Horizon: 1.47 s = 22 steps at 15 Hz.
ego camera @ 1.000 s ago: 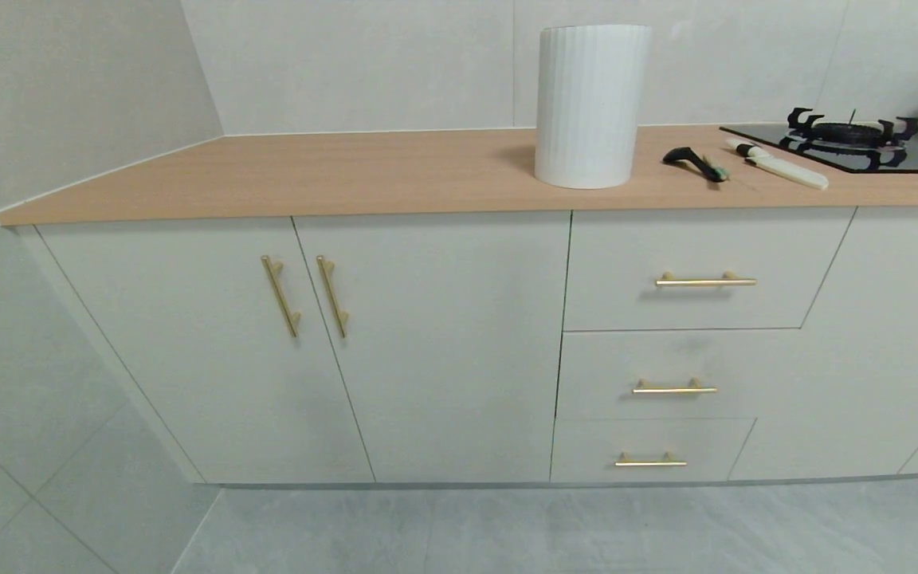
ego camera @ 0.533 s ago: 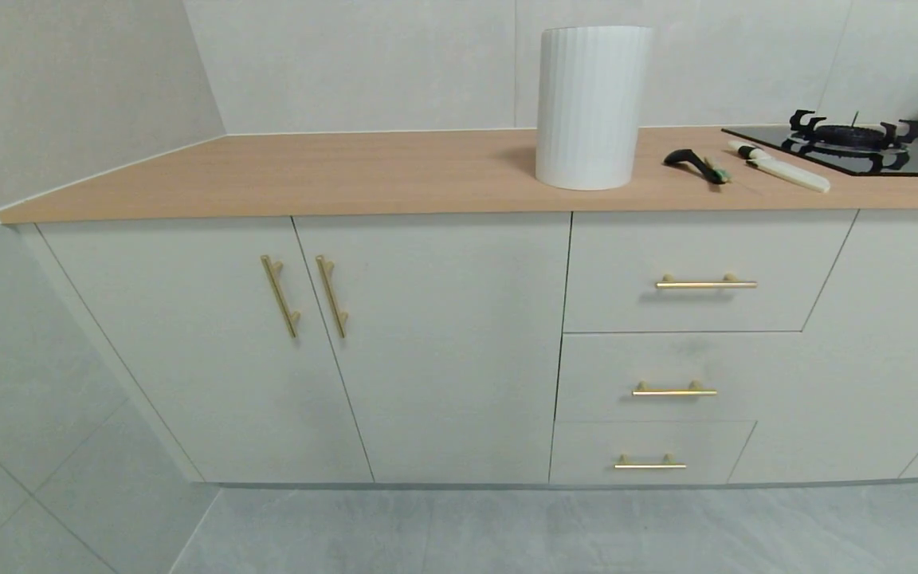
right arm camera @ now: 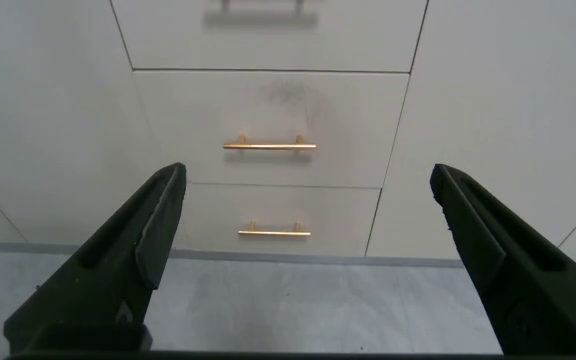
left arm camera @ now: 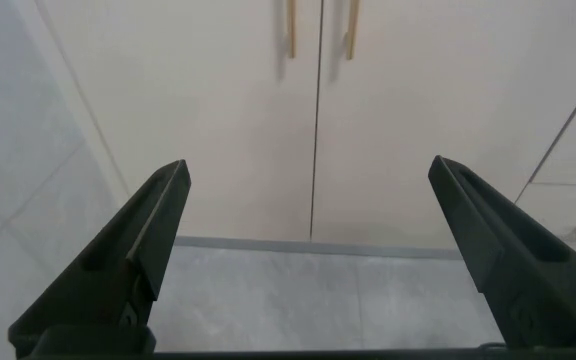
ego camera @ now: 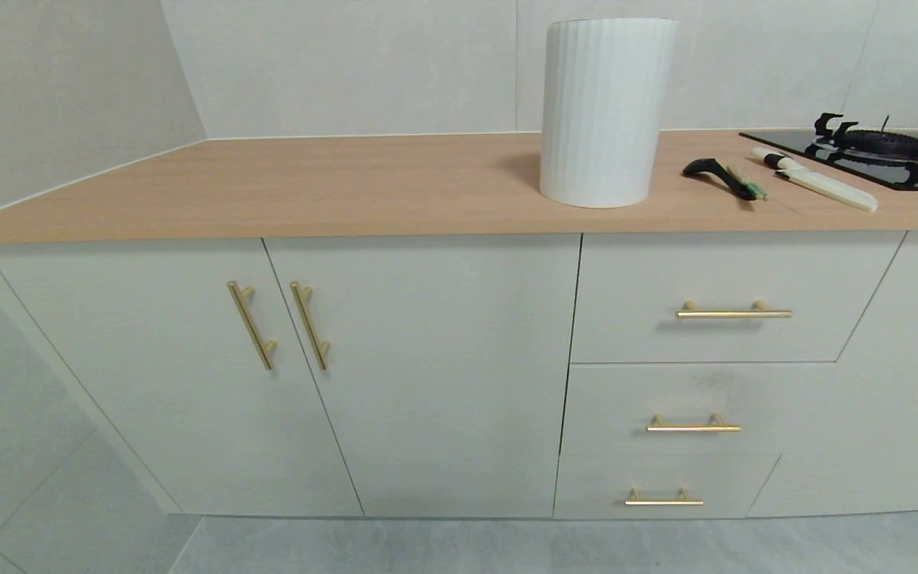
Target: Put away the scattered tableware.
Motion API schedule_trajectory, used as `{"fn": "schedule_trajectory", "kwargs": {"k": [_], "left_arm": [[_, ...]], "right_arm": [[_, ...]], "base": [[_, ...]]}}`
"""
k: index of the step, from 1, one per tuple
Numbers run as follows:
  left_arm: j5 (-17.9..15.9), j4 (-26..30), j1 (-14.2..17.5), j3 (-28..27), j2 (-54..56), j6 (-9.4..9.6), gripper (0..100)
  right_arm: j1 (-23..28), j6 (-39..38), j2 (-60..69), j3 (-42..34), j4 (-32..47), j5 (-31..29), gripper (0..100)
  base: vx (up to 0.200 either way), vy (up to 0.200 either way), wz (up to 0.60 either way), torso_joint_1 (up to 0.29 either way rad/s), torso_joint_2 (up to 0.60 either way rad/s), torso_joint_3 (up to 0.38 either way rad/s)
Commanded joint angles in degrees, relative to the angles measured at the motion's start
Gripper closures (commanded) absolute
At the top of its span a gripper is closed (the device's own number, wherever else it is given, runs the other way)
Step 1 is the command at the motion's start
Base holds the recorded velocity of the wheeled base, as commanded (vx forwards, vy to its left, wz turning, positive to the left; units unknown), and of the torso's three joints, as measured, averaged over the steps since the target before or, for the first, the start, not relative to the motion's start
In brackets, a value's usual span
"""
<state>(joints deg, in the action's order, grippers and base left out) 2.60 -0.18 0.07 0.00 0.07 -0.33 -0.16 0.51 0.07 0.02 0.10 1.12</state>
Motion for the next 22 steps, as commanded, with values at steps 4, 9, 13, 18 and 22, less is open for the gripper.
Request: {"fn": "schedule_trajectory", "kwargs": {"k": [4,9,13,18,22], "left_arm": [[0.04,0.01,0.01,0.0,-0.07,-0.11,0],[0.04,0.01,0.01,0.0,-0.07,-0.11,0],[0.04,0.01,0.01,0.0,-0.07,-0.11,0],[0.04,0.01,0.01,0.0,-0.07,-0.11,0],[0.04,0.01,0.01,0.0,-0.07,-0.02,0]], "right_arm": [[-0.02,0.1,-0.07,-0.02,-0.01,0.11,0],[-0.02,0.37,-0.95,0.06,-0.1,0.2,0],[-1.07,-0.95,-11.41,12.1,0.78,0.64,0],[-1.34,-0.51,-47.53,24.32,-1.86,1.43,0],[-1.86,-0.42,-69.95,28.8,-9.94,1.43,0]], "base": [[0.0,0.0,0.0,0.0,0.0,0.0],[0.0,0.0,0.0,0.0,0.0,0.0],[0.0,0.0,0.0,0.0,0.0,0.0],[0.0,0.0,0.0,0.0,0.0,0.0],[0.0,0.0,0.0,0.0,0.0,0.0]]}}
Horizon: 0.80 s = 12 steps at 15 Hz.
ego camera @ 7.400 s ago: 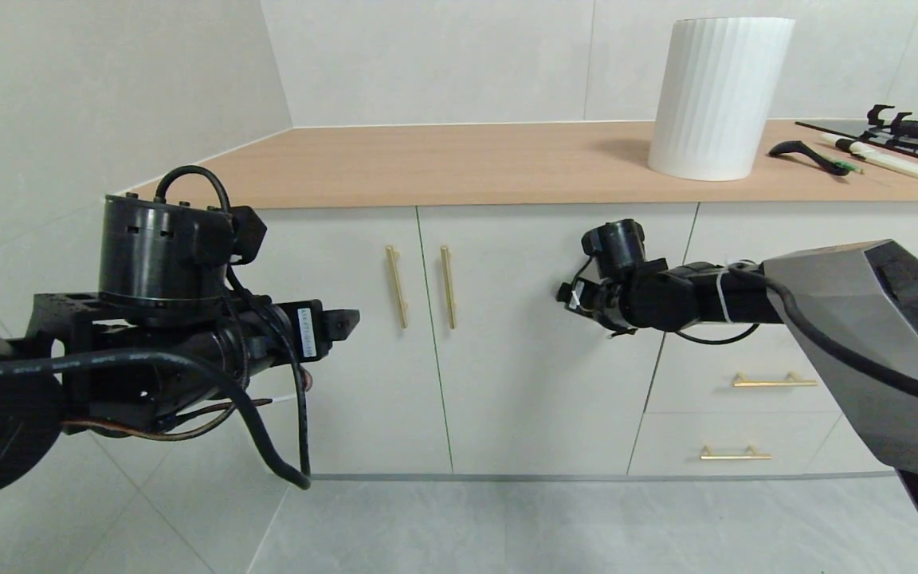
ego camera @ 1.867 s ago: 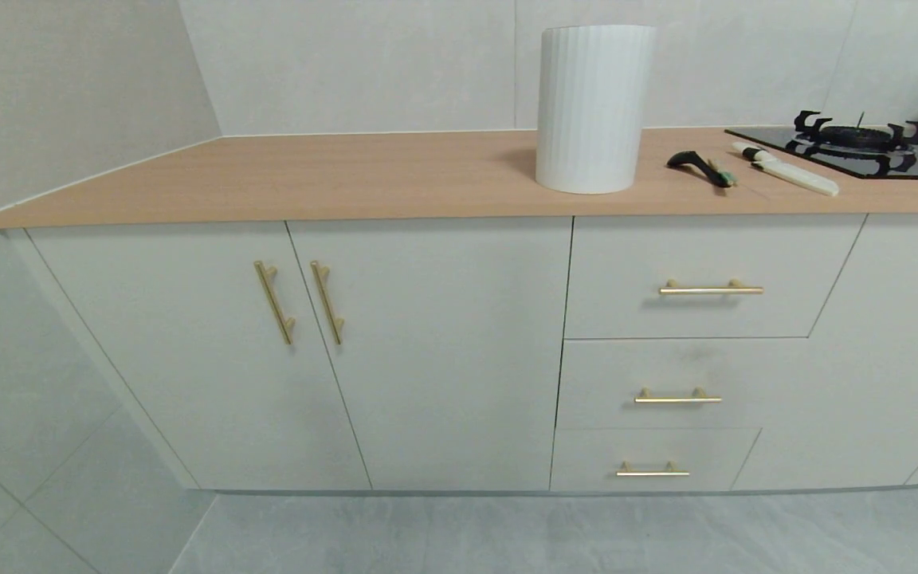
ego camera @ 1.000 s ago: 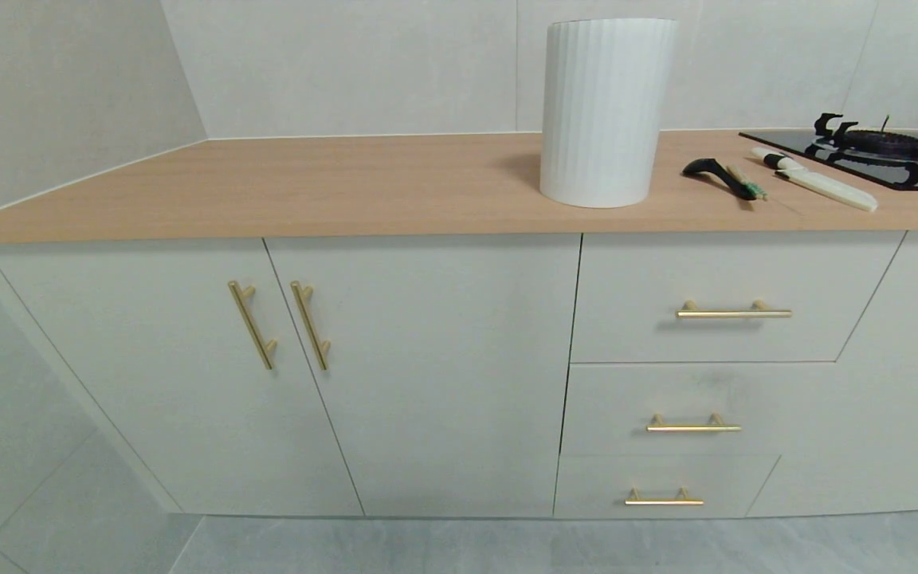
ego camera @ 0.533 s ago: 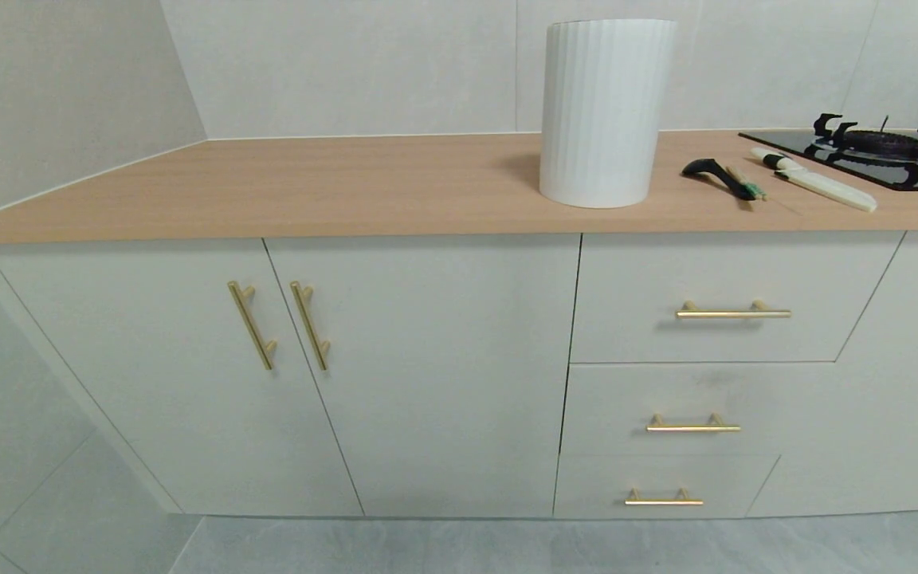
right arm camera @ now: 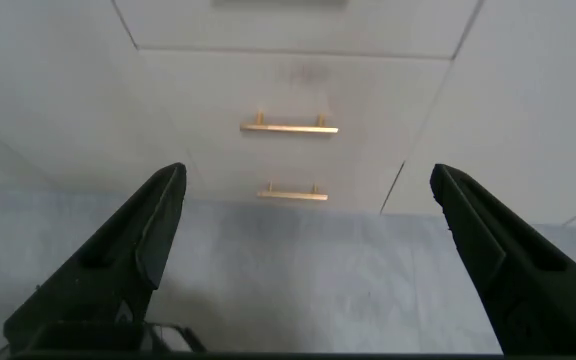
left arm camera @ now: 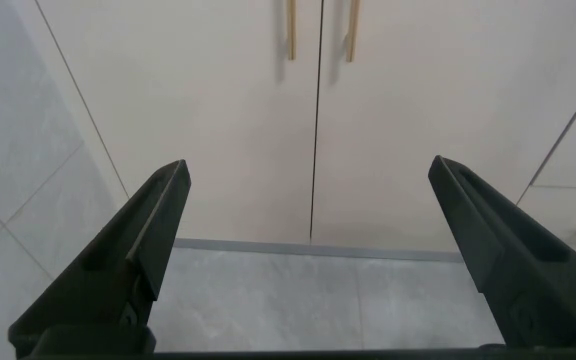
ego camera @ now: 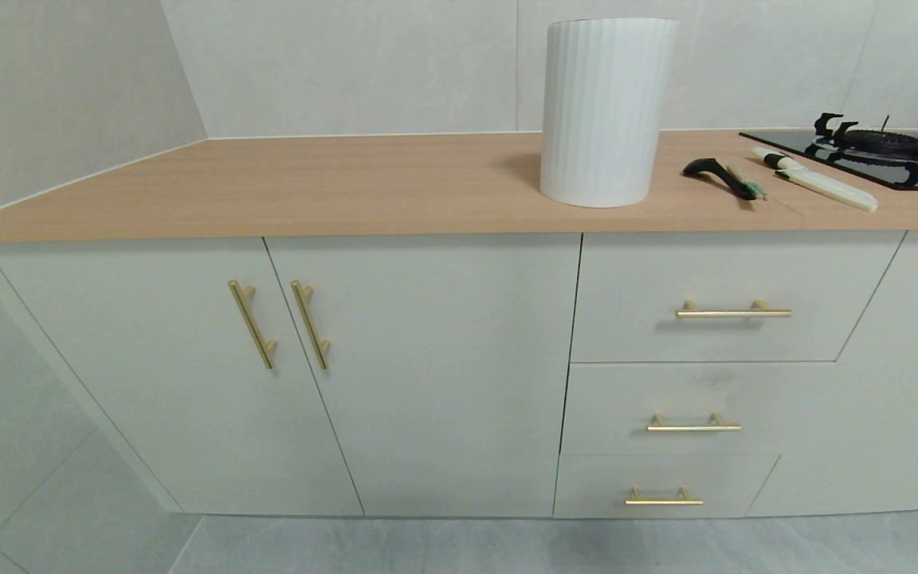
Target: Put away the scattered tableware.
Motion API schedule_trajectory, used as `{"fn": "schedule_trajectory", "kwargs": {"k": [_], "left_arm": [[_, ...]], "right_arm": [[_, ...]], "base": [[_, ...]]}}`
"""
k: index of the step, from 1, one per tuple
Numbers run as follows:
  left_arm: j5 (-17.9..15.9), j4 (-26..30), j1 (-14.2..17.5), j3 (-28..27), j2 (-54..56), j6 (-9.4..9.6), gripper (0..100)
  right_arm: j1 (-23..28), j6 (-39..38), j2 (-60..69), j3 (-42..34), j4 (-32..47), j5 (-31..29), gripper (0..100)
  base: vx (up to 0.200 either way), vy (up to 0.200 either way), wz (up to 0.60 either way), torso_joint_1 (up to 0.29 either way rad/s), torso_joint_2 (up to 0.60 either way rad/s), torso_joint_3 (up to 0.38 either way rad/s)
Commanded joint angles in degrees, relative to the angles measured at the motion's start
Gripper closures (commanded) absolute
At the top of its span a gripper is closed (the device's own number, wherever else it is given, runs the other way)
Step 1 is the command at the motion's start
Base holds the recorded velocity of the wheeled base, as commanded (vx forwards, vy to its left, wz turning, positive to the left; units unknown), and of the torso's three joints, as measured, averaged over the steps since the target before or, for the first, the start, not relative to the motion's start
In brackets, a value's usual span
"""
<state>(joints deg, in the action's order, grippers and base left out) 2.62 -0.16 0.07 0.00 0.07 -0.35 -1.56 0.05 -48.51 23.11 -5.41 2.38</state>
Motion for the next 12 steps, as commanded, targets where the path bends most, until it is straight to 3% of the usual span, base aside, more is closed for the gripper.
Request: {"fn": "schedule_trajectory", "kwargs": {"k": [1,7,12], "left_arm": [[0.02,-0.02,0.01,0.0,-0.07,0.0,0],[0.02,-0.02,0.01,0.0,-0.07,0.0,0],[0.02,-0.02,0.01,0.0,-0.07,-0.09,0]], "right_arm": [[-0.55,0.04,-25.15,7.38,-4.61,0.17,0],[-0.99,0.13,-42.64,20.83,-4.69,0.17,0],[-3.27,0.13,-52.66,20.39,-4.69,-0.44,0]], "base": [[0.0,0.0,0.0,0.0,0.0,0.0],[0.0,0.0,0.0,0.0,0.0,0.0],[0.0,0.0,0.0,0.0,0.0,0.0]]}}
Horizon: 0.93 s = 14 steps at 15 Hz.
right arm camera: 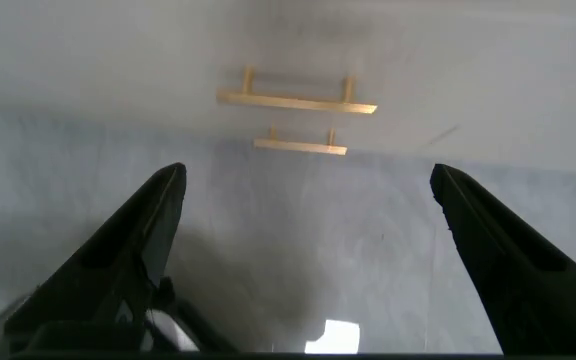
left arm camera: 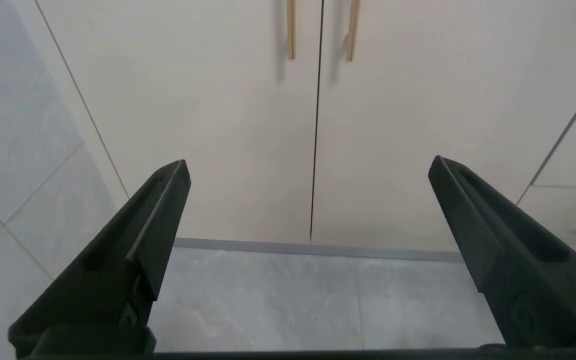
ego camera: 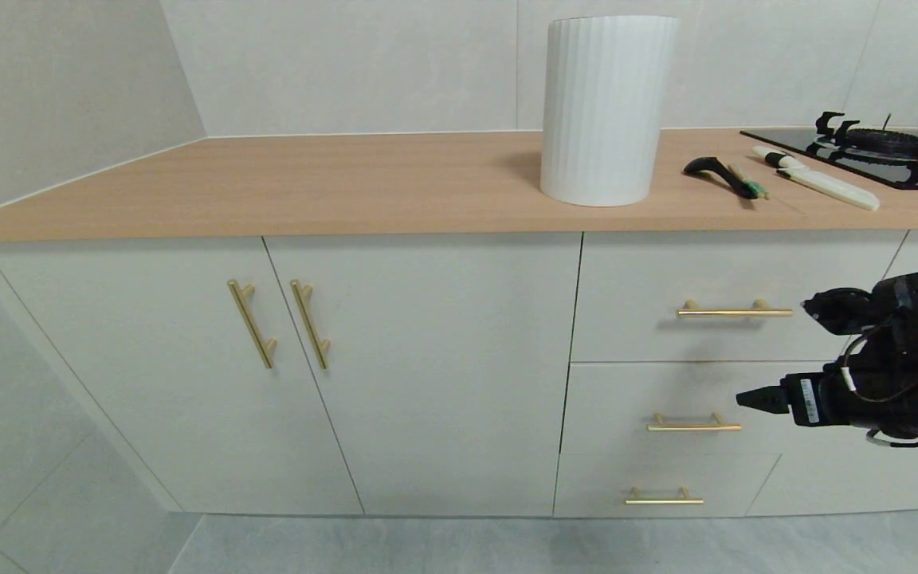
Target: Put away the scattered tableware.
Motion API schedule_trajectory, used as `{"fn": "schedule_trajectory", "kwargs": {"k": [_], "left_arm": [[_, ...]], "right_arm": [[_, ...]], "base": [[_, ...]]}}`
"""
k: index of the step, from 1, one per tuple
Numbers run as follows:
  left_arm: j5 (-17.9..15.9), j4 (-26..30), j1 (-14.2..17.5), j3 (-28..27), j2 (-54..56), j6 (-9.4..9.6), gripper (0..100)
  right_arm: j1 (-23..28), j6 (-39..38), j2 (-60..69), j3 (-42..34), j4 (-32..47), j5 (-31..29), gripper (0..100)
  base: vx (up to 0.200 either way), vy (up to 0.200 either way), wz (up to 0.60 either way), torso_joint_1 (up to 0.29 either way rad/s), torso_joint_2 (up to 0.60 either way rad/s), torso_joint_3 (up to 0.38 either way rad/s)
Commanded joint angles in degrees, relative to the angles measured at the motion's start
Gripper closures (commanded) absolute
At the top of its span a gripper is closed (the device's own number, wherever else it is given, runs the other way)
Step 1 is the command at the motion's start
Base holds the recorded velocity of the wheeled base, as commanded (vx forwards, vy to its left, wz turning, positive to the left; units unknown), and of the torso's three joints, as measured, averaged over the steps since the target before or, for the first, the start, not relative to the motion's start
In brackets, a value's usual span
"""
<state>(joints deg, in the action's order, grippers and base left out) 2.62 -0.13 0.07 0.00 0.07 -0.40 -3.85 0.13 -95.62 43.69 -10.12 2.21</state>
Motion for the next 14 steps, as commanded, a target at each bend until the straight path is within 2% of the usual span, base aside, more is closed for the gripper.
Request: {"fn": "schedule_trajectory", "kwargs": {"k": [1,2,6,9,14], "left_arm": [[0.02,-0.04,0.01,0.0,-0.07,-0.04,0],[0.02,-0.04,0.01,0.0,-0.07,-0.04,0],[0.02,-0.04,0.01,0.0,-0.07,-0.04,0],[0.02,-0.04,0.01,0.0,-0.07,-0.04,0],[0.02,-0.04,0.01,0.0,-0.07,-0.04,0]], "right_arm": [[-1.07,-0.13,-6.86,-0.62,-0.52,-0.27,0],[-1.07,-0.22,-8.0,-0.8,-1.22,-0.27,0],[-0.19,-0.31,-19.43,-3.17,-20.12,-0.36,0],[-0.28,-0.05,-25.23,-2.65,-29.17,-0.8,0],[-0.37,0.22,-31.38,-0.89,-35.32,-5.37,0]], "base": [[0.0,0.0,0.0,0.0,0.0,0.0],[0.0,0.0,0.0,0.0,0.0,0.0],[0.0,0.0,0.0,0.0,0.0,0.0],[0.0,0.0,0.0,0.0,0.0,0.0],[0.0,0.0,0.0,0.0,0.0,0.0]]}}
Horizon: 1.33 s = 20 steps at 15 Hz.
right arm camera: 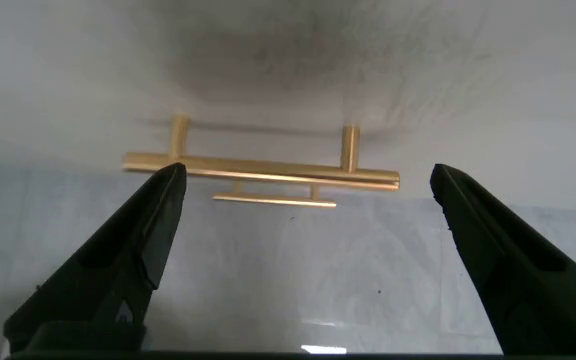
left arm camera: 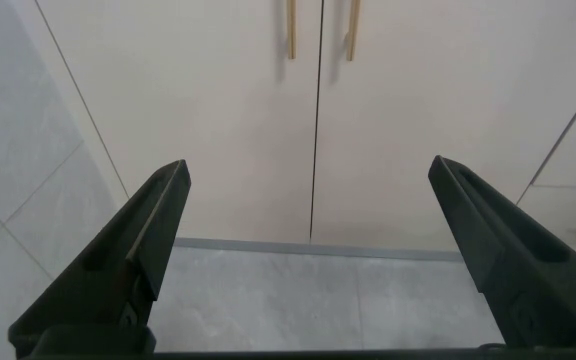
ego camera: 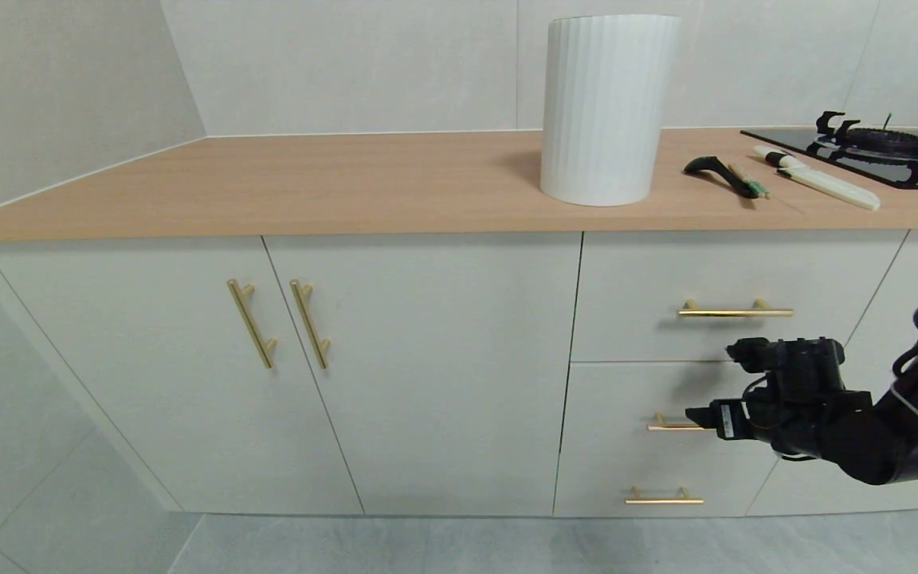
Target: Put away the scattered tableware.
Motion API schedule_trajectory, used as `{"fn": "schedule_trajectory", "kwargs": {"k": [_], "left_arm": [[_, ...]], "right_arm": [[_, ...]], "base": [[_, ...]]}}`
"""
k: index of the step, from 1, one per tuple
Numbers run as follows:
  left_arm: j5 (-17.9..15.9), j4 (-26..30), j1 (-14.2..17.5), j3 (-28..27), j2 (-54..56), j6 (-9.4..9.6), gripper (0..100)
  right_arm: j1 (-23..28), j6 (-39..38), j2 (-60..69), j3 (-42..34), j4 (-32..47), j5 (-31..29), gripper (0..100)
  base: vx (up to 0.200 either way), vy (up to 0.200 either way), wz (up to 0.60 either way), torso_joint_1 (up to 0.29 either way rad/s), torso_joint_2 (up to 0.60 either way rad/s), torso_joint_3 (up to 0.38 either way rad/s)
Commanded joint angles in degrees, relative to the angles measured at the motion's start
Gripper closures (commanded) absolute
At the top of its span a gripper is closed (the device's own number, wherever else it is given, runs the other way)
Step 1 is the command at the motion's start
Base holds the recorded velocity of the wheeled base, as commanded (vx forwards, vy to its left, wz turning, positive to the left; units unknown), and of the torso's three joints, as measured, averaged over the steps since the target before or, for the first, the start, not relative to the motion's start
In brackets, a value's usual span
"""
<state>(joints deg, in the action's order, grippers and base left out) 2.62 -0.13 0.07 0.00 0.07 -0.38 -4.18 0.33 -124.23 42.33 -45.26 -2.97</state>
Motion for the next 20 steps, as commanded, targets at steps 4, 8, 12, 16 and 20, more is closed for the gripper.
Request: {"fn": "schedule_trajectory", "kwargs": {"k": [4,8,12,16,20], "left_arm": [[0.02,-0.04,0.01,0.0,-0.07,-0.06,0],[0.02,-0.04,0.01,0.0,-0.07,-0.06,0],[0.02,-0.04,0.01,0.0,-0.07,-0.06,0],[0.02,-0.04,0.01,0.0,-0.07,-0.06,0],[0.02,-0.04,0.01,0.0,-0.07,-0.06,0]], "right_arm": [[-0.48,-0.07,-7.6,1.97,-5.8,-5.55,0],[-0.48,-0.15,-9.18,3.29,-6.15,-6.43,0],[-0.39,-0.15,-10.5,4.17,-6.15,-7.57,0],[-0.3,0.11,-9.62,2.94,-5.71,-7.48,0],[-0.3,1.25,-7.34,1.71,-2.46,-7.13,0]], "base": [[0.0,0.0,0.0,0.0,0.0,0.0],[0.0,0.0,0.0,0.0,0.0,0.0],[0.0,0.0,0.0,0.0,0.0,0.0],[0.0,0.0,0.0,0.0,0.0,0.0],[0.0,0.0,0.0,0.0,0.0,0.0]]}}
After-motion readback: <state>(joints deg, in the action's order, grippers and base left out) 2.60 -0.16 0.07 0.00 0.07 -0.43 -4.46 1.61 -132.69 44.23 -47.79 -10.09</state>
